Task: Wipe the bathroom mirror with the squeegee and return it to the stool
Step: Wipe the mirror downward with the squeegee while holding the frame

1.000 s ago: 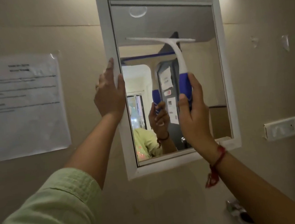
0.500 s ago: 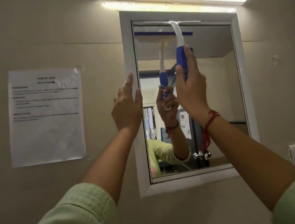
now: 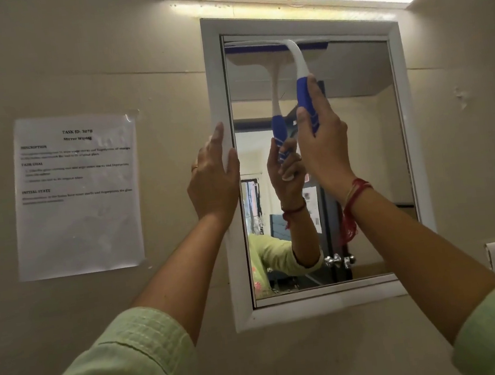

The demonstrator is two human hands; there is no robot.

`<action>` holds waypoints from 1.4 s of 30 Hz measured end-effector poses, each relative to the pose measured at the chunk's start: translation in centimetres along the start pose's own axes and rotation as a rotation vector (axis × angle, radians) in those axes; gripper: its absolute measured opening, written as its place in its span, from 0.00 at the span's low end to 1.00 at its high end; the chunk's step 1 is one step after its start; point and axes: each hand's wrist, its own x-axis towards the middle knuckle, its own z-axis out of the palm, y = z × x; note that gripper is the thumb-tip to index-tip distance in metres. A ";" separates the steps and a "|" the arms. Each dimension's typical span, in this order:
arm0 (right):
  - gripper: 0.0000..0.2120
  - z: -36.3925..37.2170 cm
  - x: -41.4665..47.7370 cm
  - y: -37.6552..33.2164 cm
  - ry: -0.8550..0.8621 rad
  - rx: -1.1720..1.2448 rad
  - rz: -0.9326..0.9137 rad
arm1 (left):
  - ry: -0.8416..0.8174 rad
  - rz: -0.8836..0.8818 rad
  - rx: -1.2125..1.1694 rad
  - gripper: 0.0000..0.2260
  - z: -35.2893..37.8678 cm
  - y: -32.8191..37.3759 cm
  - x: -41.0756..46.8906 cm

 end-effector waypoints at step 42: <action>0.25 -1.3 -4.8 -0.7 -0.116 -0.237 -0.019 | 0.049 0.010 -0.043 0.18 0.3 -0.3 0.1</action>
